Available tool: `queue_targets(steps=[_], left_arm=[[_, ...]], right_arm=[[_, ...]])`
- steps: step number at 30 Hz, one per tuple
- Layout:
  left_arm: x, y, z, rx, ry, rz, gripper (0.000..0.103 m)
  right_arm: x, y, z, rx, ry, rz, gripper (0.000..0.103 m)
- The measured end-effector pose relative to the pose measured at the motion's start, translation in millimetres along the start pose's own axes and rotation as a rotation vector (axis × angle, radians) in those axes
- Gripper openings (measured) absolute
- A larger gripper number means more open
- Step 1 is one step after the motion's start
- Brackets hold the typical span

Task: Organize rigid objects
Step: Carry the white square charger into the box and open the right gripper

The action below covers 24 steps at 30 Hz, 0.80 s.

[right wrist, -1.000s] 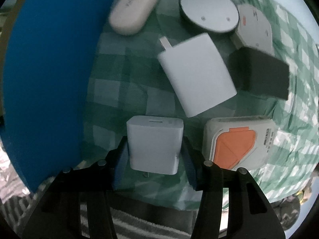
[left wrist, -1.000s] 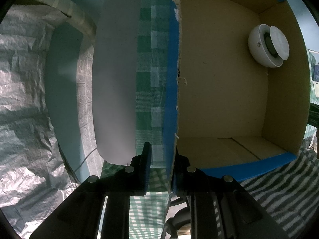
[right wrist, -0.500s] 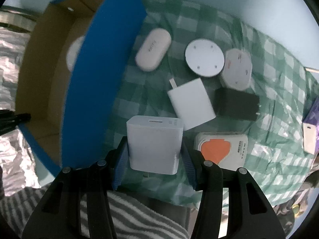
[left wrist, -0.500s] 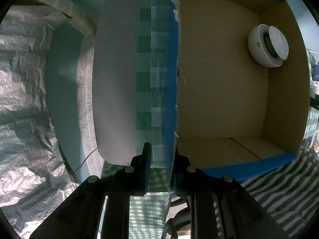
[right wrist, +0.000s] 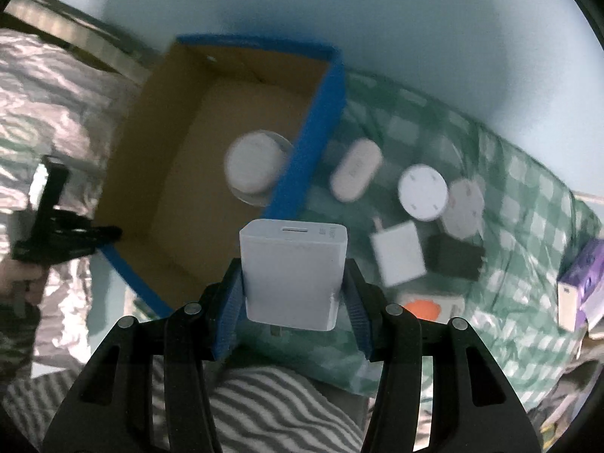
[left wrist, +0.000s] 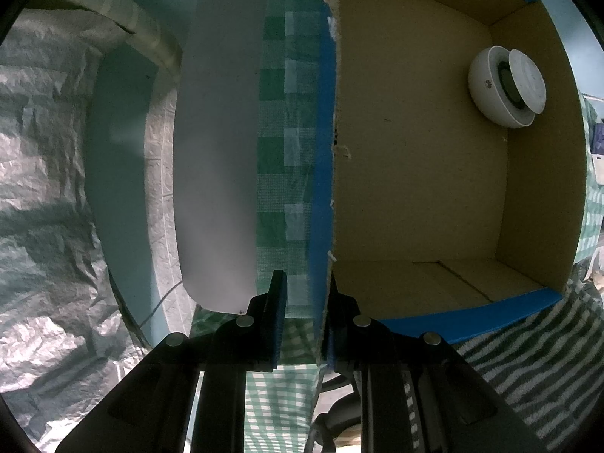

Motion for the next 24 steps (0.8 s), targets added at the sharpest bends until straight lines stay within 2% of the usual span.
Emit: queue_targets(steps=[9,15,24], left_arm=[[-0.9,0.6,3.2,0.004,0.002,0.003,0.017],[-2.2,0.7,4.2,0.000,-0.002,0.005,0.017],[-2.0,-0.7,3.9,0.001,0.006,0.010,0.017]], right_arm=[[30.9,23.3,-46.5,-0.110,0.022,-0.008,0.051],[64.0,22.7,-55.5,-0.143,0.022,-0.055,0.051],[84.9,20.8,-58.0,-0.167,0.028,-0.078,0.051]])
Point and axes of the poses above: each gripper's, at about its wrist camera, not at the fingertips, and x roughly the way its jaws point, z to its right, y to its top, the point moved 9 cm from there along x, roughly the way its jaws point, and after that the axes turned 6 degrees about y, right-handed, at the moved point
